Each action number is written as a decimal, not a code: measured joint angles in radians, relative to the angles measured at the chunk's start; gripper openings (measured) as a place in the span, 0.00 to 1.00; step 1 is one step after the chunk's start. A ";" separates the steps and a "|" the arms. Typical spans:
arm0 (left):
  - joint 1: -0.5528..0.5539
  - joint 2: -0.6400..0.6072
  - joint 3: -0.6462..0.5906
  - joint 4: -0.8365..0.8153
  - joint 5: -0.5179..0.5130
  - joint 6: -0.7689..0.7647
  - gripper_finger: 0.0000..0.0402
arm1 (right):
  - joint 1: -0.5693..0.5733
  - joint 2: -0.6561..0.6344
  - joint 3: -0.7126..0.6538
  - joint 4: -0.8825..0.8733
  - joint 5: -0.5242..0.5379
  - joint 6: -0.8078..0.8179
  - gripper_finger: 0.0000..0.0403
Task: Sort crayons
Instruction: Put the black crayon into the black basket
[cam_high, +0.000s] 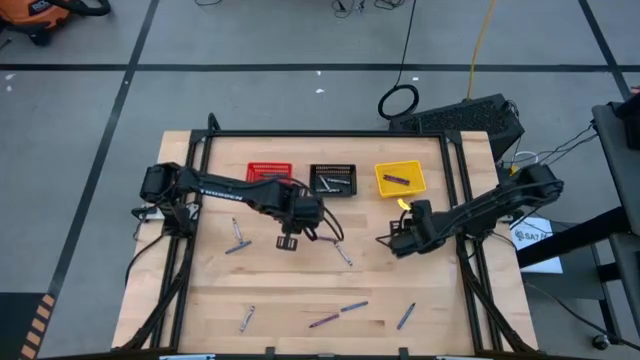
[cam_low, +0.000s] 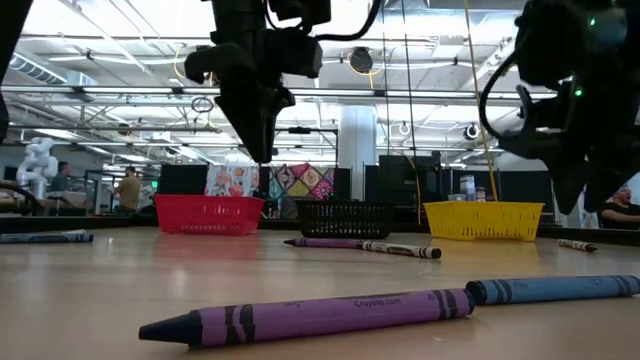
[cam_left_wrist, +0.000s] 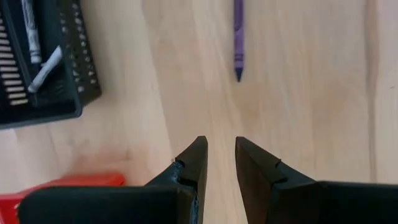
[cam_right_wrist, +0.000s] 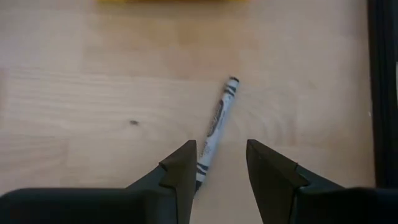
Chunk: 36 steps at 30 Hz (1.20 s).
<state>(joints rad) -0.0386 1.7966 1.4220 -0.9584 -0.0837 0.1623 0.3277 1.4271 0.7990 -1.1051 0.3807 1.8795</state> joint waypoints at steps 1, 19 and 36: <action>-0.004 0.000 0.000 0.009 0.000 0.000 0.19 | -0.003 0.013 0.000 0.004 -0.014 0.006 0.32; -0.009 0.000 0.000 0.046 -0.002 0.009 0.19 | -0.098 0.115 -0.037 0.143 -0.049 -0.038 0.32; -0.009 0.000 -0.001 0.062 -0.002 0.008 0.19 | -0.106 0.113 -0.161 0.281 -0.097 -0.101 0.12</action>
<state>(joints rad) -0.0471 1.7966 1.4212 -0.8964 -0.0856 0.1699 0.2218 1.5398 0.6384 -0.8237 0.2839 1.7789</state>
